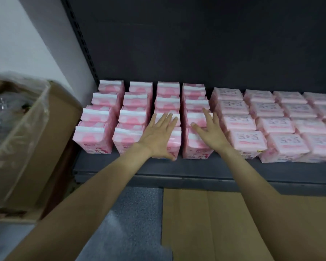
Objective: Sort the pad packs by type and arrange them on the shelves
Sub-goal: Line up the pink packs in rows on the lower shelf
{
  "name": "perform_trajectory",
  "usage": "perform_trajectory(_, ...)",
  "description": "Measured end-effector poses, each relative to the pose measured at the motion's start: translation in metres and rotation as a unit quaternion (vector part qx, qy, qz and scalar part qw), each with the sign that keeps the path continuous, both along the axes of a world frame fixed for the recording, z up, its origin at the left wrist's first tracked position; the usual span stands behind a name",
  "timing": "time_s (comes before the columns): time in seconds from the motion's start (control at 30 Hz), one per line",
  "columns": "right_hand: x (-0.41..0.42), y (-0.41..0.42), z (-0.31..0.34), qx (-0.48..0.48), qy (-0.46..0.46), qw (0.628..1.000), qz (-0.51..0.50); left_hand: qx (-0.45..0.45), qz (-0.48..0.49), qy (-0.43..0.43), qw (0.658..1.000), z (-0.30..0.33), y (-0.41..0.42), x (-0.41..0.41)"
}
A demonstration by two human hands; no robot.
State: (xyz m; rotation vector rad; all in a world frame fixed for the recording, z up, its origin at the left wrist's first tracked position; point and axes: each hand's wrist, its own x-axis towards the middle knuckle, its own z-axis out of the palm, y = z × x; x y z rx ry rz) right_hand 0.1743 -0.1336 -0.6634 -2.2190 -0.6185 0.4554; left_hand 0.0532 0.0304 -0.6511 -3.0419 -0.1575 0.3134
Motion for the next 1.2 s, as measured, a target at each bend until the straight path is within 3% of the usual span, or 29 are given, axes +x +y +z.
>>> perform_trajectory(0.27,-0.021,0.032,-0.008,0.000,0.013,1.000,-0.018,0.067,-0.004,-0.020,0.998,-0.013,0.026,-0.013)
perform_trajectory(0.43,-0.036,0.059,-0.006,-0.003,0.000,1.000,-0.015,0.021,0.022,-0.009,0.999,-0.009,0.055,-0.032)
perform_trajectory(0.47,-0.037,0.062,-0.007,-0.004,-0.008,1.000,-0.018,-0.007,0.025,-0.031,0.999,-0.005,0.060,-0.037)
perform_trajectory(0.53,-0.035,0.061,-0.010,-0.009,-0.018,1.000,-0.024,-0.076,0.052,-0.156,0.984,0.002,0.071,-0.053)
perform_trajectory(0.6,-0.034,0.059,-0.015,-0.043,-0.067,0.997,-0.022,-0.114,0.099,-0.306,0.940,0.003,0.093,-0.079)
perform_trajectory(0.63,-0.033,0.058,-0.018,-0.066,-0.108,0.992,-0.015,-0.104,0.128,-0.343,0.925,0.000,0.107,-0.093)
perform_trajectory(0.7,-0.036,0.060,-0.019,-0.095,-0.153,0.984,-0.003,-0.095,0.202,-0.307,0.925,-0.007,0.135,-0.113)
perform_trajectory(0.83,-0.038,0.062,-0.019,-0.086,-0.111,0.990,0.006,-0.187,0.320,-0.167,0.914,-0.011,0.150,-0.114)
perform_trajectory(1.2,-0.033,0.058,-0.009,-0.077,-0.095,0.992,0.025,-0.149,0.341,-0.131,0.919,-0.014,0.141,-0.097)
